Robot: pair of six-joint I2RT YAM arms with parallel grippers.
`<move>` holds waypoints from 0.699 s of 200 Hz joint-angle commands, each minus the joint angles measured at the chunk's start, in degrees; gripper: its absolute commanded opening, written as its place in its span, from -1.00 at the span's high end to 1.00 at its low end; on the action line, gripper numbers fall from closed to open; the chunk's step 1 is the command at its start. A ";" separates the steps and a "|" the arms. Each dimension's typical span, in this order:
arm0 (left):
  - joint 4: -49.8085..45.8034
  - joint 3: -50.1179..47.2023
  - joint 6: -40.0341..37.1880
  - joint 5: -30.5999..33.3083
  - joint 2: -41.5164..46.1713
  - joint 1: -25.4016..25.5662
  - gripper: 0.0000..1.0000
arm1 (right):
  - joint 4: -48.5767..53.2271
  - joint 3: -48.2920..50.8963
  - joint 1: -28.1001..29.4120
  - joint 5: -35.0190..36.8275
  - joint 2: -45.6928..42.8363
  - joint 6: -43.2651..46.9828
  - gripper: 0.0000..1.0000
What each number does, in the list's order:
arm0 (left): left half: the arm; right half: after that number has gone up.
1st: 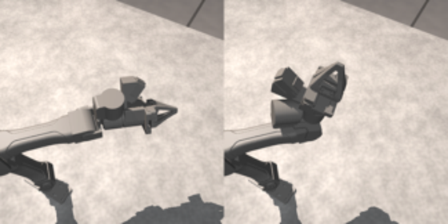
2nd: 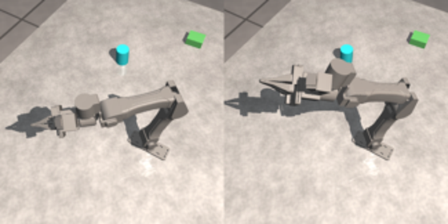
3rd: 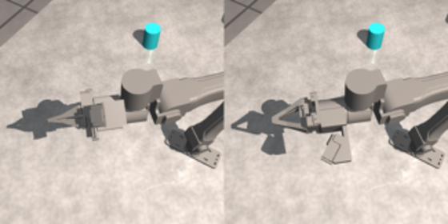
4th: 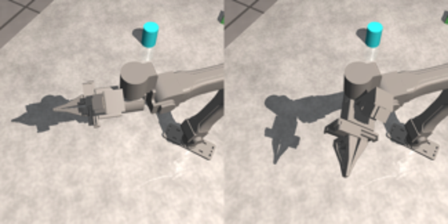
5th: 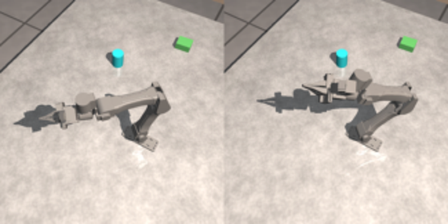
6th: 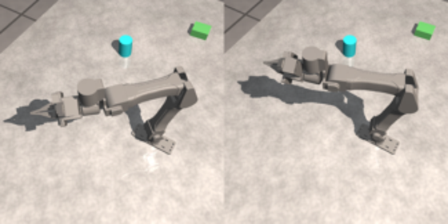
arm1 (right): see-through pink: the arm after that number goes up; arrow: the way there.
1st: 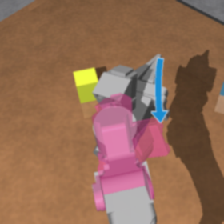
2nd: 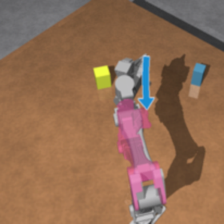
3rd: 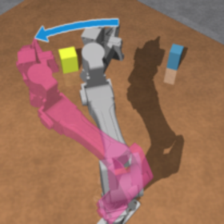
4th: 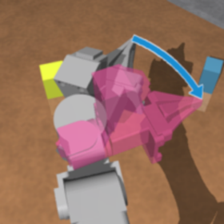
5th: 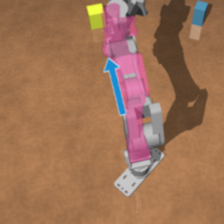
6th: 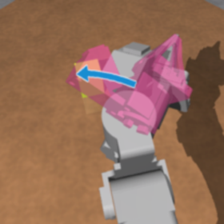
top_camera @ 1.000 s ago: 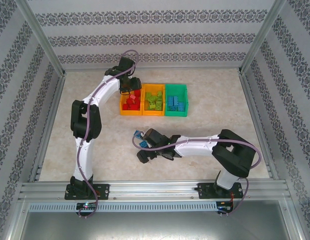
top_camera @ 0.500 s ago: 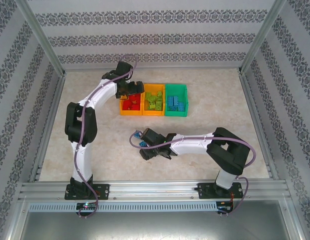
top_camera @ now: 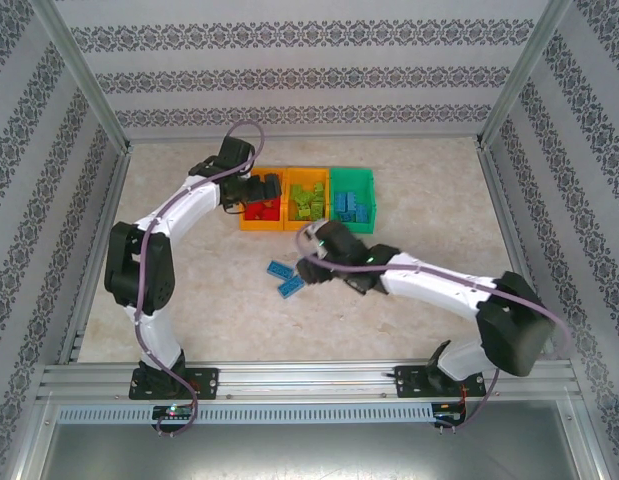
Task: Sort the legos into containers by color
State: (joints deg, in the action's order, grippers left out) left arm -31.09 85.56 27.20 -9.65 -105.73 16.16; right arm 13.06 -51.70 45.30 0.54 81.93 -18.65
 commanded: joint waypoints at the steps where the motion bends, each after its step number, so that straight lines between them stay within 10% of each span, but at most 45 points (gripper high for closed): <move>1: 2.64 -4.73 -0.42 1.03 4.34 0.92 -0.99 | 0.89 -1.35 -8.98 -3.08 -0.93 -0.44 0.00; 51: 2.01 -11.97 -1.25 2.88 7.36 6.83 -0.99 | 7.41 -16.36 -24.89 -7.49 11.09 -4.11 0.10; 140: -4.31 -19.78 12.06 1.28 10.17 14.13 -0.99 | 15.96 -35.49 -27.46 -4.61 29.21 -3.69 -0.01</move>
State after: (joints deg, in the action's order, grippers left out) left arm -31.97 68.38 32.62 -7.33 -98.98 29.17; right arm 25.08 -84.14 18.11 -5.89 109.12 -22.20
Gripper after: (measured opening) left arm 0.996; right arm 0.619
